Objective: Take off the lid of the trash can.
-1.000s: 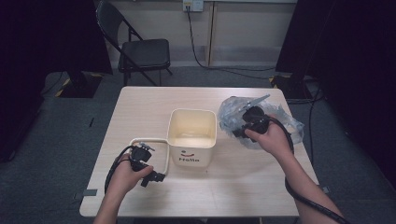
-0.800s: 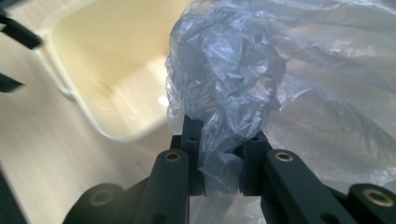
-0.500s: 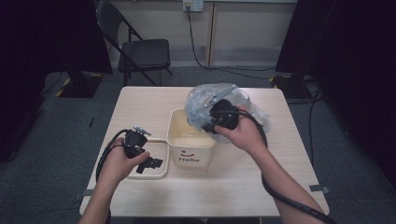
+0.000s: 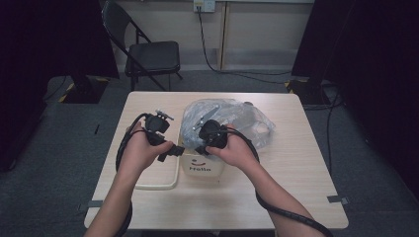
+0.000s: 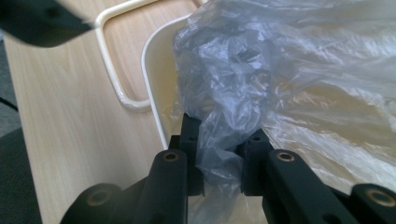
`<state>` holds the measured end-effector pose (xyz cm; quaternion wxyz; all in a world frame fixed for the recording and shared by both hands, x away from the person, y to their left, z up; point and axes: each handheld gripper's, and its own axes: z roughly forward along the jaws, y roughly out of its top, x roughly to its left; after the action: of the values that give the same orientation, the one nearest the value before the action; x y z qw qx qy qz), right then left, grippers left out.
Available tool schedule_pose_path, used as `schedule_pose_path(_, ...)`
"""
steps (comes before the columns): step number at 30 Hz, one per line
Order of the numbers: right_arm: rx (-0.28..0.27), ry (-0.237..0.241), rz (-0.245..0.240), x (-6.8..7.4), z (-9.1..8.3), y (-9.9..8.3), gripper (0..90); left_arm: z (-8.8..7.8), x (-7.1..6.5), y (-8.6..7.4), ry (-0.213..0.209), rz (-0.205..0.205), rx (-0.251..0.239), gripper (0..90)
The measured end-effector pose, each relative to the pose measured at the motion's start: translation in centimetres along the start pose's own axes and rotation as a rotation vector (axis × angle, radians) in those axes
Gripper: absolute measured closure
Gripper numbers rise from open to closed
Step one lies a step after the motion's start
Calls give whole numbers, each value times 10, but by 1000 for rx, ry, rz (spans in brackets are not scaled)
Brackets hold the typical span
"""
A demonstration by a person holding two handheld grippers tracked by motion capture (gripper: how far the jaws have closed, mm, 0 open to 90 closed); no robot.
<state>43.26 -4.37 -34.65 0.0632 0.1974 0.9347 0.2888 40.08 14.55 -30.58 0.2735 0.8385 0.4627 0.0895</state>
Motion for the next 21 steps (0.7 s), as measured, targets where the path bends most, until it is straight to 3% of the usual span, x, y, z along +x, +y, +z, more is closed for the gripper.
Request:
schedule_pose_path(3,0,17,0,-1,3,-2,752,6,-3,12,16,1,-25,224)
schedule_pose_path(9,-23,36,-40,-3,3,-3,738,26,-9,31,-17,16,-66,261)
schedule_pose_path(14,-39,44,-50,-3,2,-4,719,46,-10,36,-59,29,-90,411)
schedule_pose_path(18,-43,35,-60,-2,1,-5,680,54,-11,35,-98,18,-58,628)
schedule_pose_path(21,-60,31,-44,-3,0,-7,604,56,-11,35,-88,27,-19,755)
